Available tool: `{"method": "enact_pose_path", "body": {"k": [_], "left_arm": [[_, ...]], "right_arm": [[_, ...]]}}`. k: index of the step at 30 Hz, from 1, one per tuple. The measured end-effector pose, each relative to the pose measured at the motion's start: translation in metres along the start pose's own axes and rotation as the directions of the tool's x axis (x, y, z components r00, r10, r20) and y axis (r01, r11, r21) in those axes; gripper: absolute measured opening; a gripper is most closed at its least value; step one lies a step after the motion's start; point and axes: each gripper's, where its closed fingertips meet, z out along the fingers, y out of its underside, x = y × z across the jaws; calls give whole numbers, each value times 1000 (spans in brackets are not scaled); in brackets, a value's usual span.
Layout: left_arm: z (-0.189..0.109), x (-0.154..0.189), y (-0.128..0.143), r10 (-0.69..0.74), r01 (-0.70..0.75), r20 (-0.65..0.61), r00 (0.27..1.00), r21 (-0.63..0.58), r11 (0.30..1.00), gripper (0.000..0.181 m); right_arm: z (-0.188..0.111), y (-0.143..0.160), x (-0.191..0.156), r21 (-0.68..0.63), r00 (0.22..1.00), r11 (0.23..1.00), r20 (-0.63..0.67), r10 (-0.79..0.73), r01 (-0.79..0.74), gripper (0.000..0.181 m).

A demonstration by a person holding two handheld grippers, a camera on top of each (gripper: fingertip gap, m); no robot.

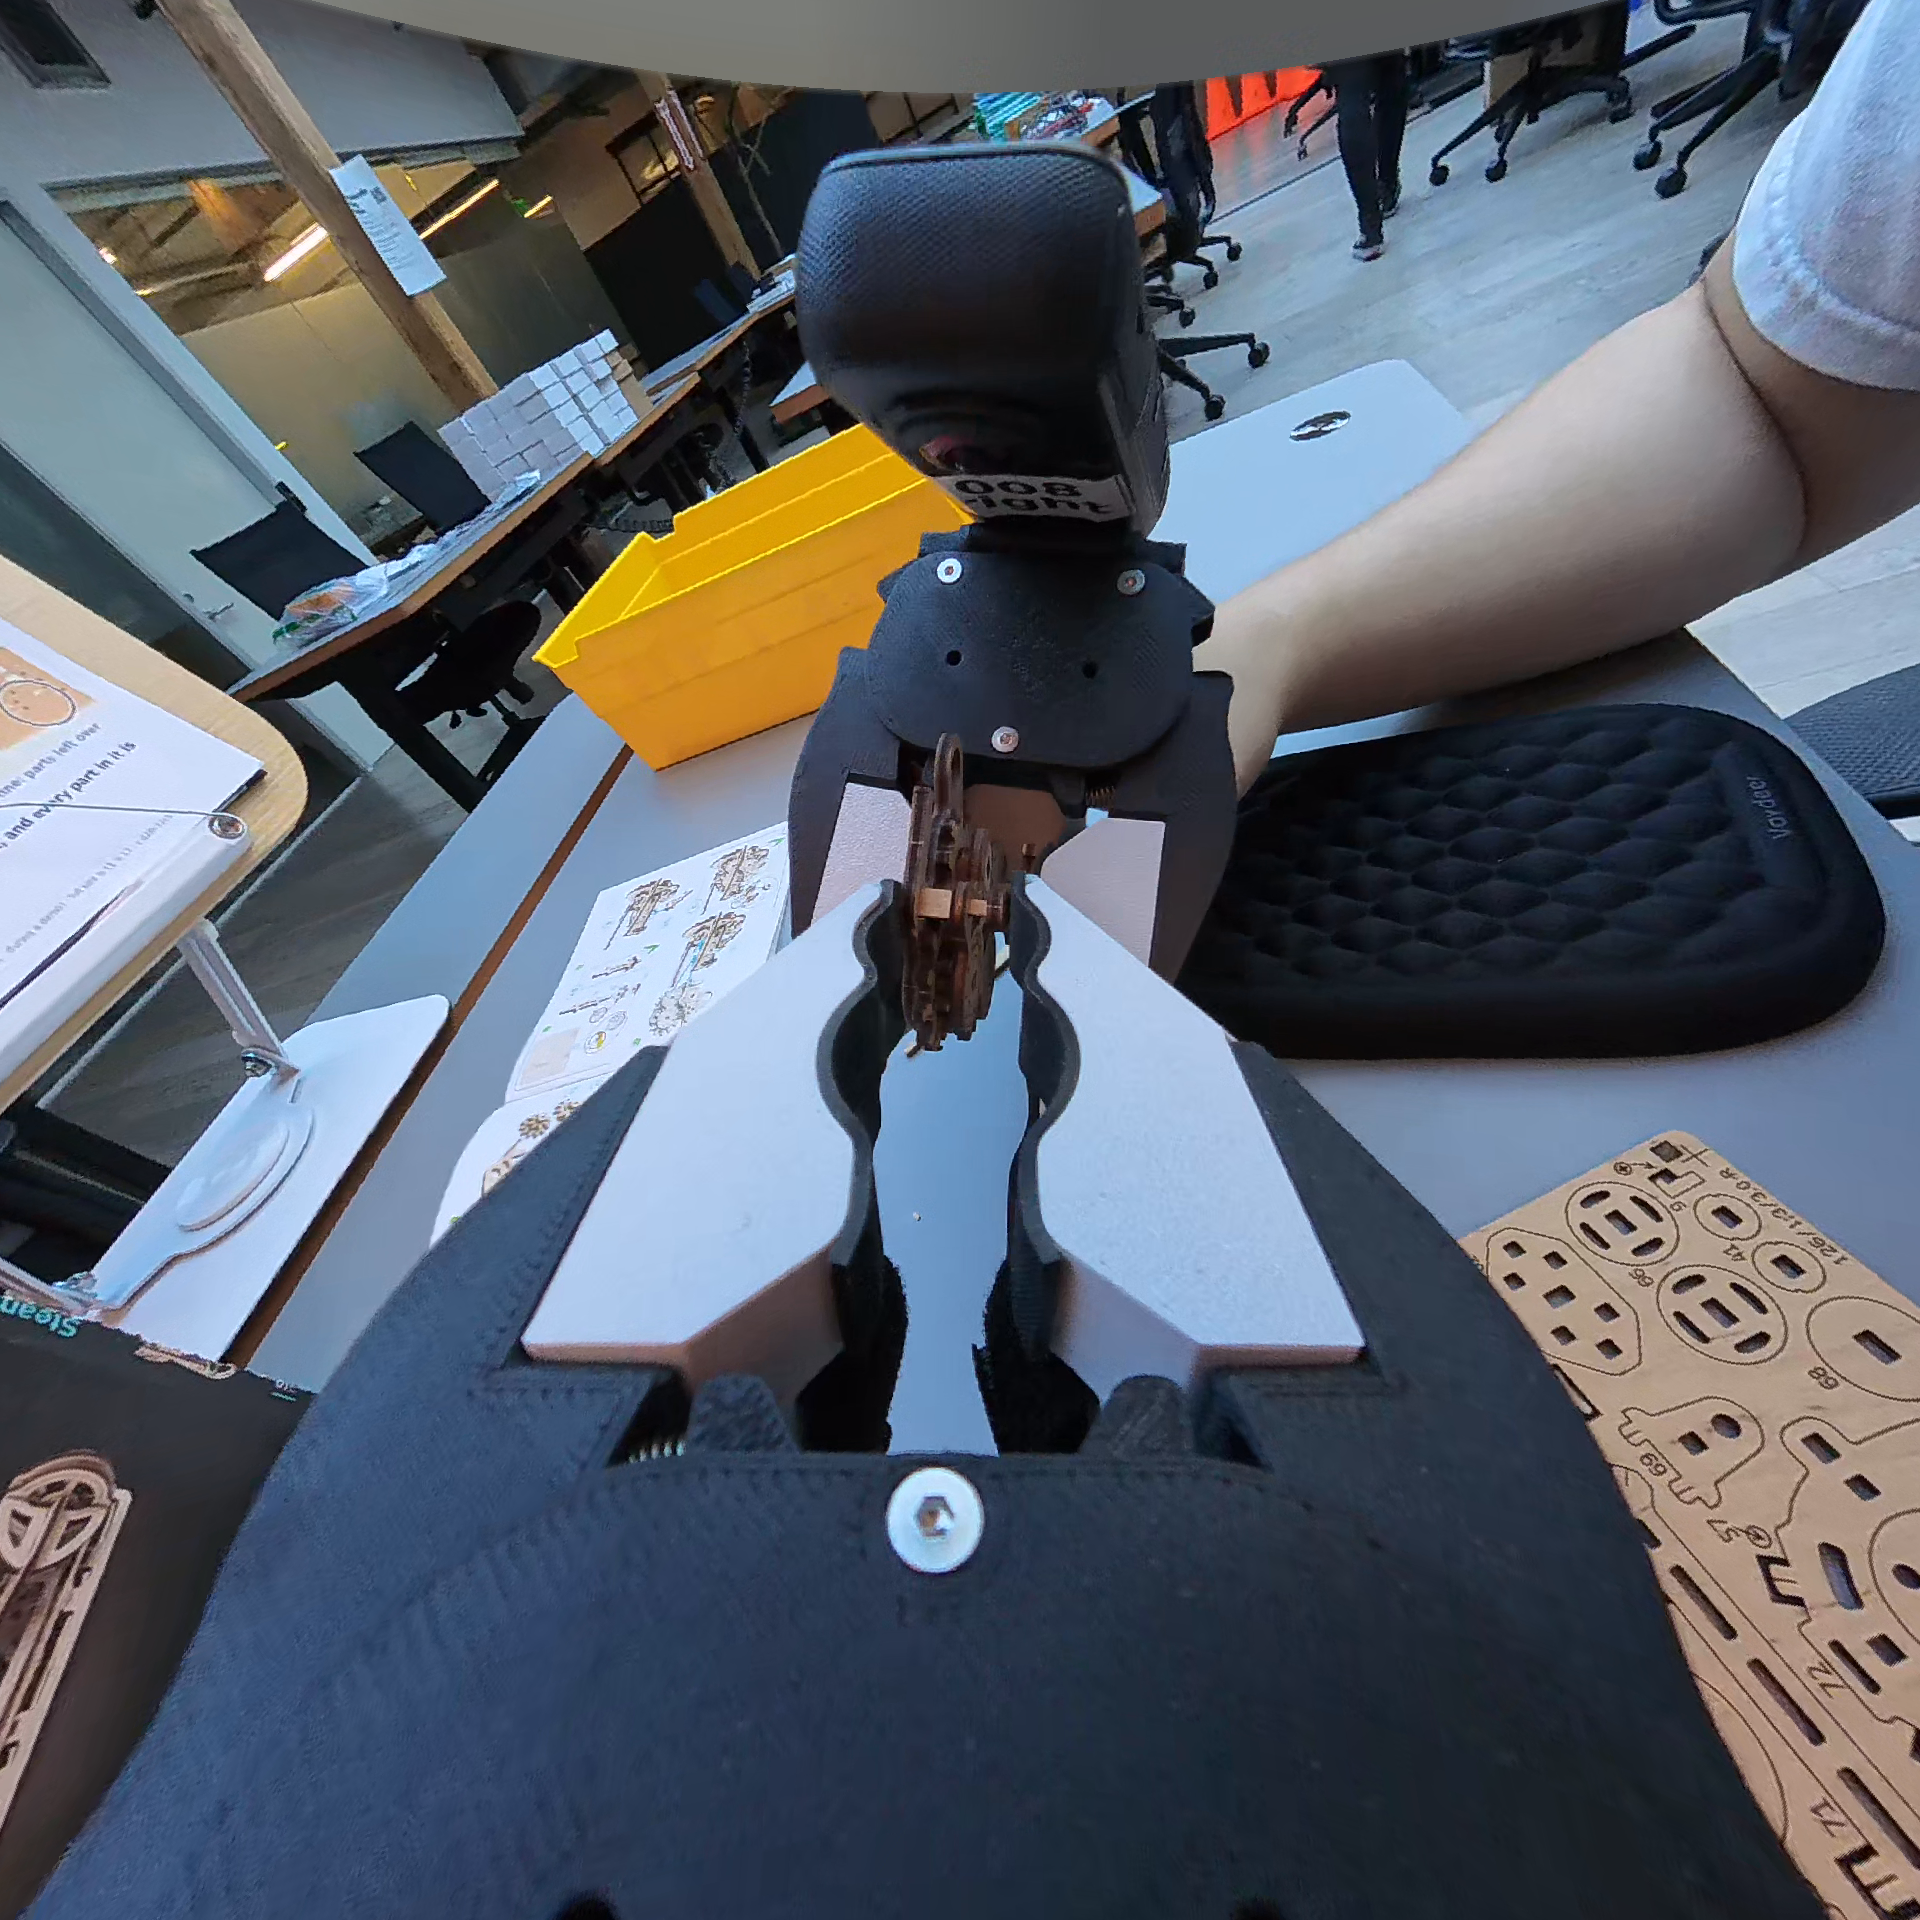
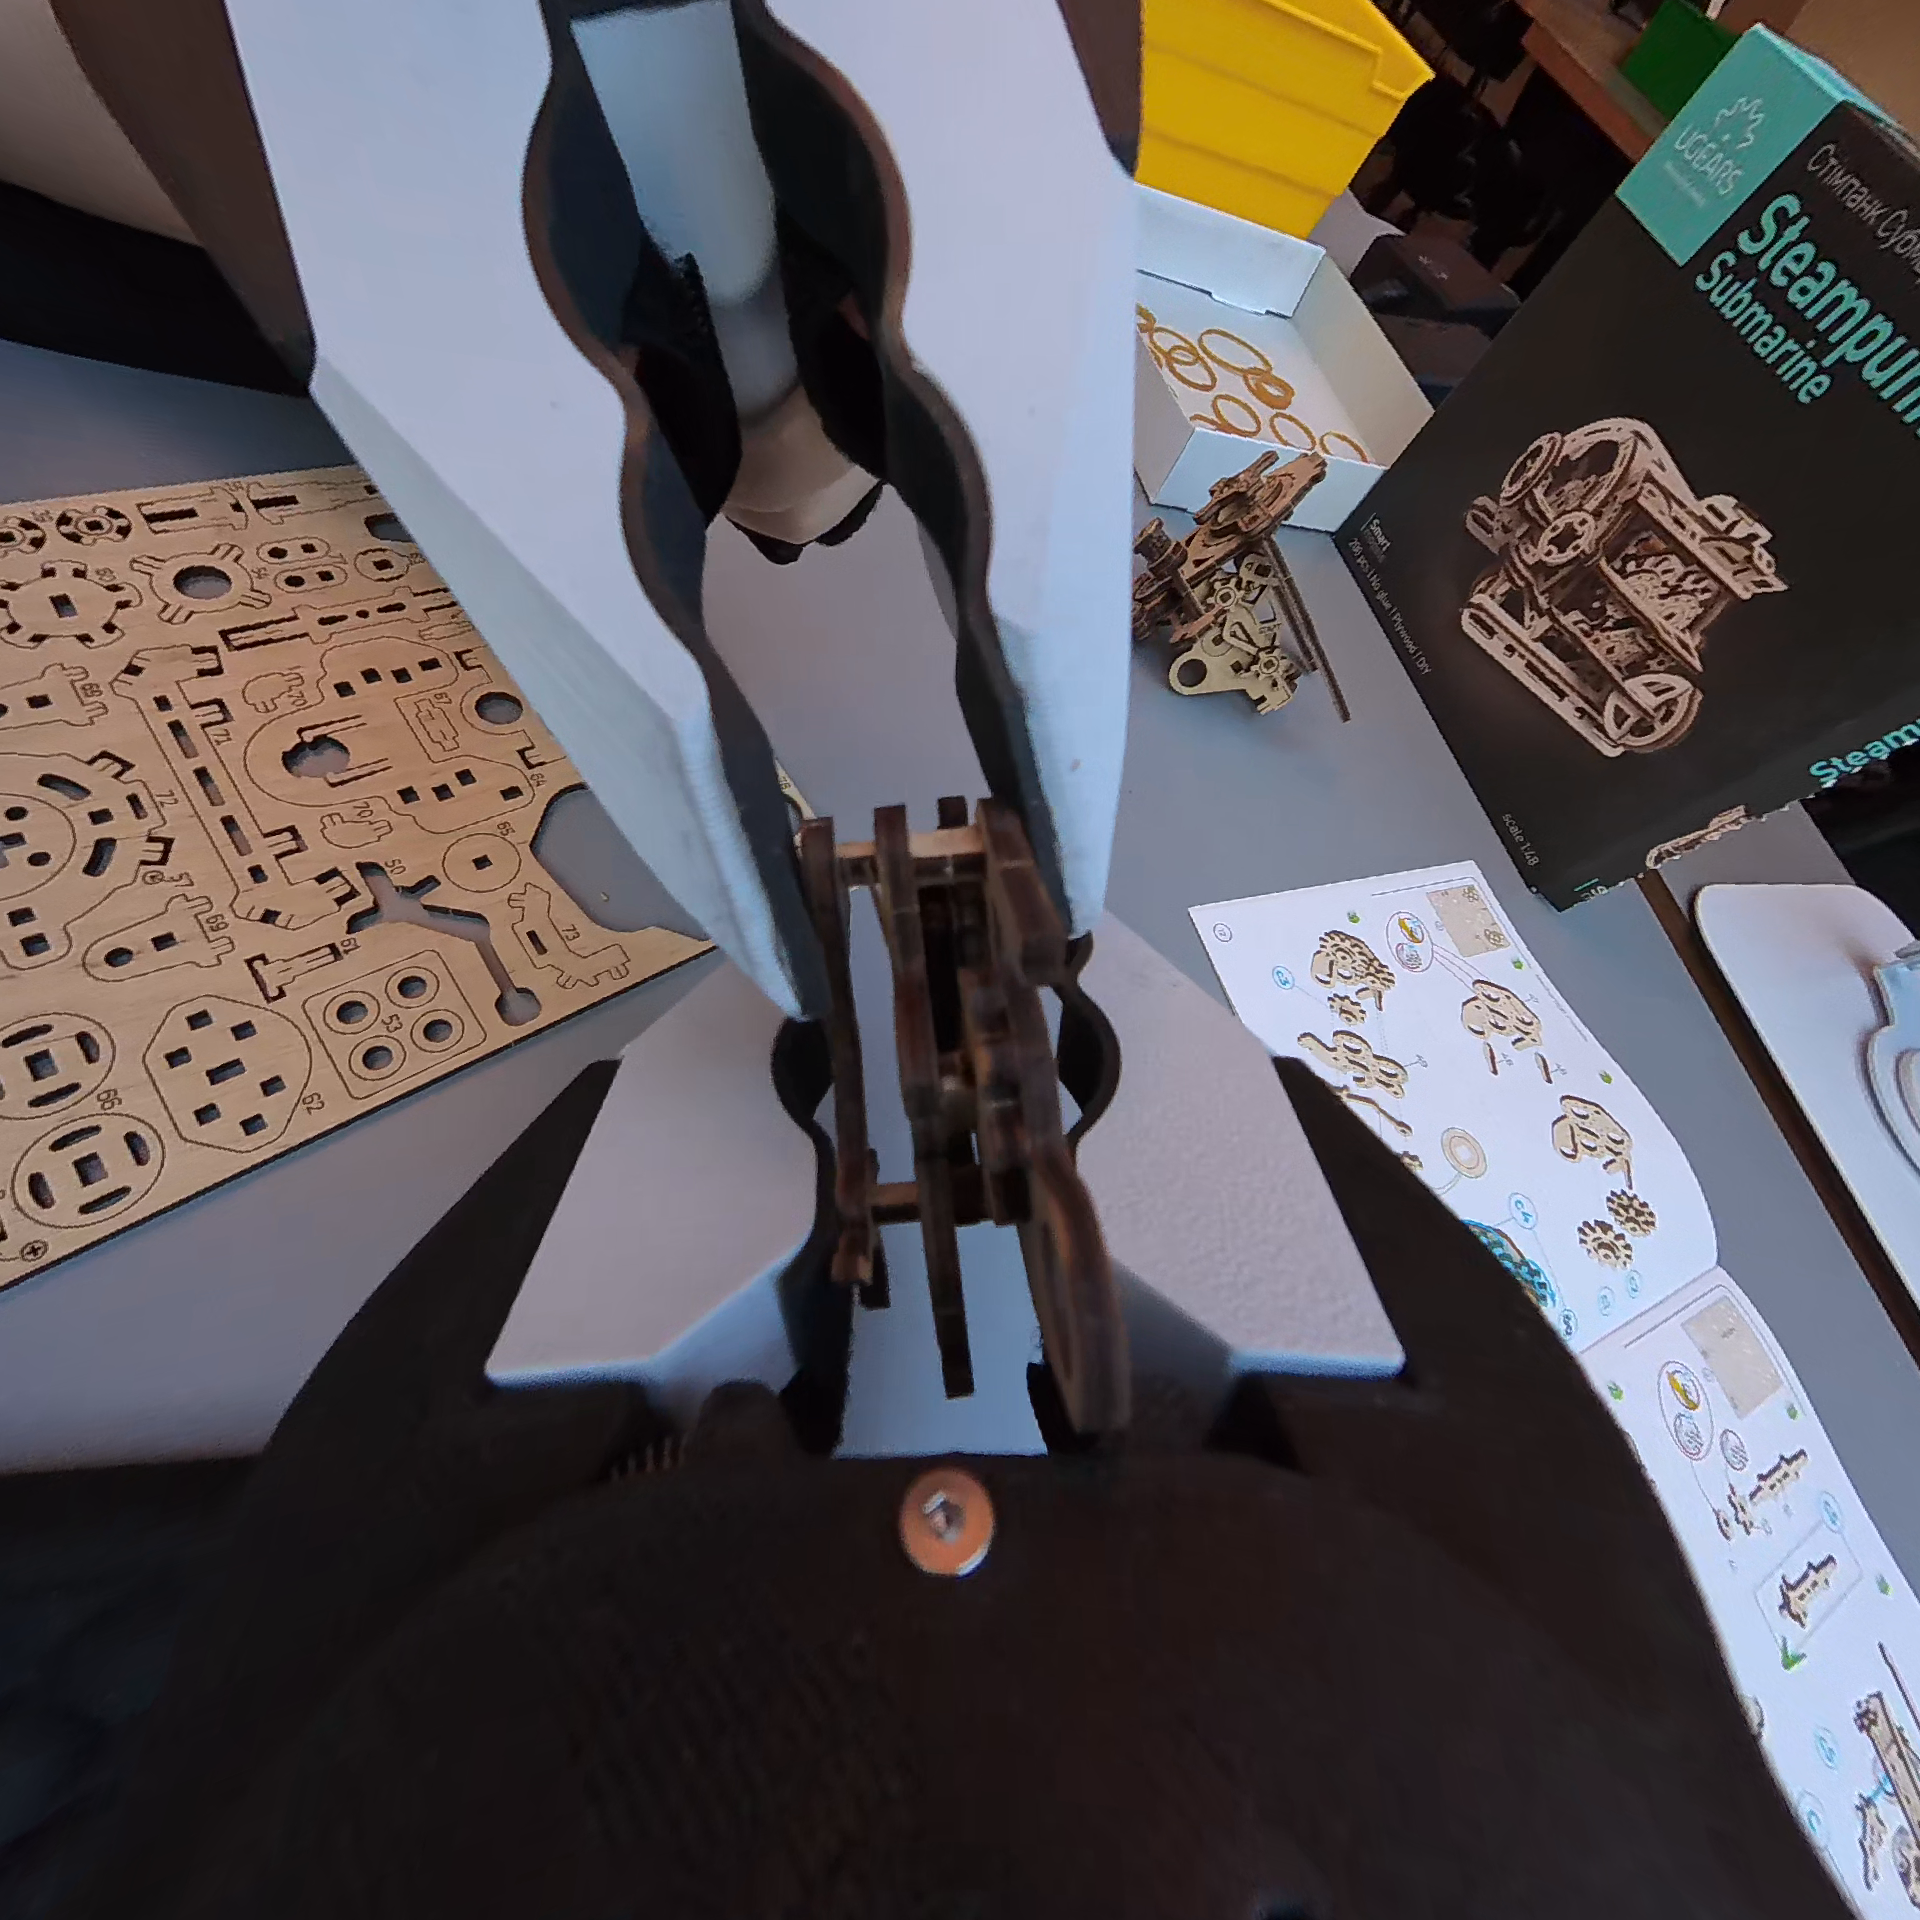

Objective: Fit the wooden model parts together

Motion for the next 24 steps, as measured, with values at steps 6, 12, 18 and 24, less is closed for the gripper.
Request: {"method": "enact_pose_path", "body": {"k": [6,12,18,24], "left_arm": [[0,1,0,1,-1,-4,1000,3,1000,18],[0,3,-2,29,-29,-4,1000,6,1000,18],[0,4,1,42,-42,-9,999,-10,999,18],[0,3,1,51,-51,4,999,-14,999,18]], "right_arm": [[0,1,1,-9,999,999,-21,-32,32,35],[-2,3,0,-38,998,998,-26,-56,55,33],[-2,7,-1,-50,998,997,-14,-61,60,28],[0,4,-1,-32,999,999,-9,-43,42,31]]}}
